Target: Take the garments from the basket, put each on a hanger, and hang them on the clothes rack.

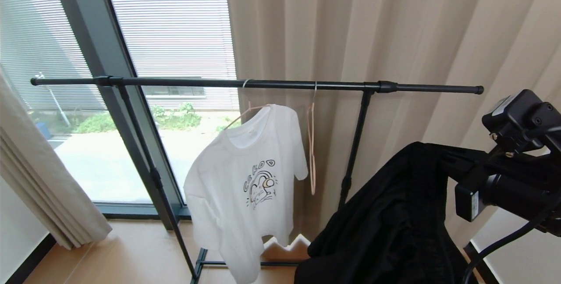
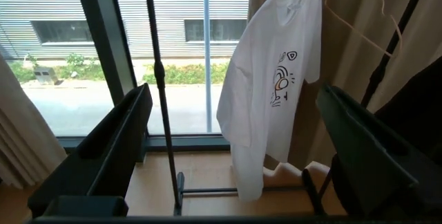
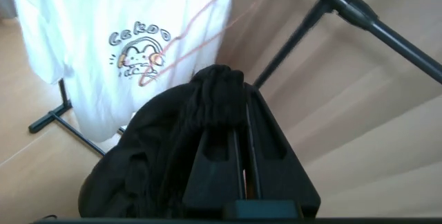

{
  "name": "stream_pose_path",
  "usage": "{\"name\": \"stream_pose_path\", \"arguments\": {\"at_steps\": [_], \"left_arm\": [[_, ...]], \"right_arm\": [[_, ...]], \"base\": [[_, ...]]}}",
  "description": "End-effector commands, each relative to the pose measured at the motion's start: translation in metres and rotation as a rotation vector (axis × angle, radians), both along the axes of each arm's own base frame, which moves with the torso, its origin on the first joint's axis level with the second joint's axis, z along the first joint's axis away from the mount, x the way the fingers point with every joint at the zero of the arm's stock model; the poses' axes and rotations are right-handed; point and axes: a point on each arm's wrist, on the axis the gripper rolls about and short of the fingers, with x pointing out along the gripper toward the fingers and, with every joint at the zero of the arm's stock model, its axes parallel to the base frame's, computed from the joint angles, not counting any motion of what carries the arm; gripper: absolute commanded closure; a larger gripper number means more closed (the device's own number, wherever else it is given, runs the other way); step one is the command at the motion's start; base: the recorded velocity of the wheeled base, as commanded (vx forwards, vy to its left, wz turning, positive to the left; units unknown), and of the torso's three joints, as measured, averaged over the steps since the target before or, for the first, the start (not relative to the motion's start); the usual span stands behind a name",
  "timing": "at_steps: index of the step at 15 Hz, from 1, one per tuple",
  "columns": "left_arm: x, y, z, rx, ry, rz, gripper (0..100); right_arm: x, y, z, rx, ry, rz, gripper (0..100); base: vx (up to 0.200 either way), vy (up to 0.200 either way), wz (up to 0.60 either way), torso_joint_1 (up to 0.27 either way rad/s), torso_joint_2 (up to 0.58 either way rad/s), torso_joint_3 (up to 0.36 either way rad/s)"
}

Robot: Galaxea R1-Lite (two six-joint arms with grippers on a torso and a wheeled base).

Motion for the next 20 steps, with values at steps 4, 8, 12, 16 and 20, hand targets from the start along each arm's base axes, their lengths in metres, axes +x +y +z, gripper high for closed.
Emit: {"name": "stream_pose_path", "arguments": {"at_steps": [4,8,12,16,20], "left_arm": [[0.0,0.0,0.0,0.0,0.001,0.0,0],[0.0,0.0,0.0,0.0,0.001,0.0,0],[0.0,0.0,0.0,0.002,-0.001,0.001,0],[0.011,0.0,-0.002,0.015,0.182,0.042,0],[0.049,-0.001,0.021,-0.089,0.472,-0.012,0]], "right_arm": [[-0.002,-0.001,-0.003,-0.02,-0.001,0.007,100],[-0.002,-0.001,-0.003,-0.023,-0.001,0.006,100],[-0.006,-0.005,0.0,-0.047,-0.022,-0.053,100],[0.007,0.035,0.014,-0.065,0.131,-0.079,100],[0.03,0.083,0.02,0.073,0.478,-0.106,100]], "base": [[0.0,0.0,0.0,0.0,0.0,0.0],[0.0,0.0,0.0,0.0,0.0,0.0],[0.0,0.0,0.0,0.0,0.0,0.0],[0.0,0.0,0.0,0.0,0.0,0.0],[0.0,0.0,0.0,0.0,0.0,0.0]]}}
